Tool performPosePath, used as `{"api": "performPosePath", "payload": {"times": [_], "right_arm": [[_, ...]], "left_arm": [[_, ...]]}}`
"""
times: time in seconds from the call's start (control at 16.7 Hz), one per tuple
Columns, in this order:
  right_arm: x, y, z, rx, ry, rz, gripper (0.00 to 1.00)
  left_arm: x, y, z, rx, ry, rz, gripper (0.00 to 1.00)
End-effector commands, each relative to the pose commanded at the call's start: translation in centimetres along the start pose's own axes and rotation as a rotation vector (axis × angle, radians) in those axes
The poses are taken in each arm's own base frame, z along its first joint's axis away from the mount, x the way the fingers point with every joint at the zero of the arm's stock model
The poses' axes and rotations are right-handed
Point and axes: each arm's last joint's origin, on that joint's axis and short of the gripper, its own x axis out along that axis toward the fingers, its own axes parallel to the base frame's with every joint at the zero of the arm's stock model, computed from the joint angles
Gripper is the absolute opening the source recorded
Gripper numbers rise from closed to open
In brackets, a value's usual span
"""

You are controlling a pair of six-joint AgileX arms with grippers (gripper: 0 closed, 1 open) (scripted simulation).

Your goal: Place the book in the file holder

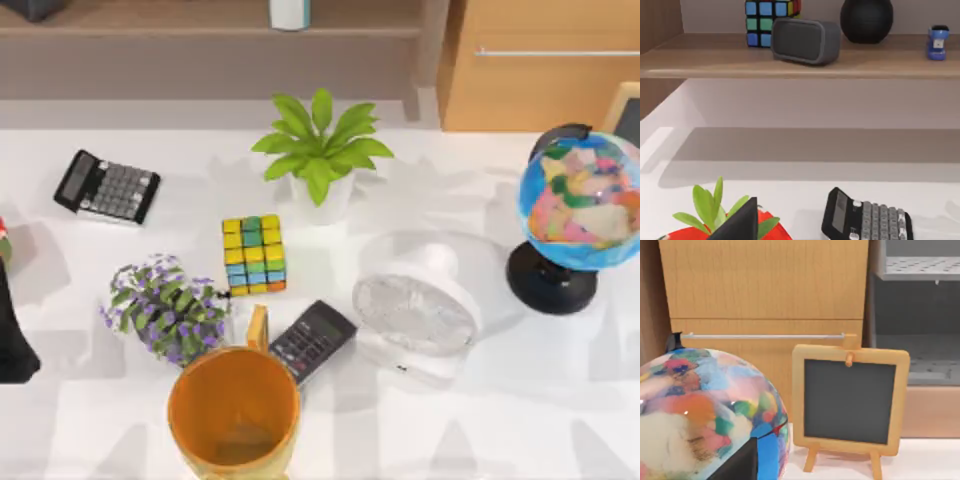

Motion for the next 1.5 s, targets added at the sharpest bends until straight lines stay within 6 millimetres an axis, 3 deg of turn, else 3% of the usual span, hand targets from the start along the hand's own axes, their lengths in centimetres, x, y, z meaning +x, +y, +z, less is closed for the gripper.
{"api": "performPosePath", "payload": {"times": [0.18,0.36,0.6,0.84,1.02,1.2,1.32,1.5], "right_arm": [[0.0,0.0,0.2,0.000,-0.001,0.002,1.00],[0.2,0.4,2.2,-0.001,-0.009,0.018,1.00],[1.7,1.6,7.5,-0.007,-0.020,0.044,1.00],[5.8,4.2,13.8,-0.011,-0.032,0.061,1.00],[10.7,7.9,17.6,-0.012,-0.038,0.068,1.00],[16.4,13.4,19.4,-0.011,-0.040,0.072,1.00],[20.1,17.8,19.1,-0.009,-0.038,0.071,1.00],[24.6,24.6,16.6,-0.009,-0.032,0.064,1.00]], "left_arm": [[0.0,0.0,0.0,0.000,0.000,0.000,1.00],[0.0,0.0,0.0,0.000,0.000,0.000,1.00],[0.0,0.0,0.0,0.000,0.000,0.000,1.00],[0.0,0.0,0.0,0.000,0.000,0.000,1.00],[0.0,0.0,0.0,0.000,0.000,0.000,1.00],[0.0,0.0,0.0,0.000,0.000,0.000,1.00],[0.0,0.0,0.0,0.000,0.000,0.000,1.00],[0.0,0.0,0.0,0.000,0.000,0.000,1.00]]}}
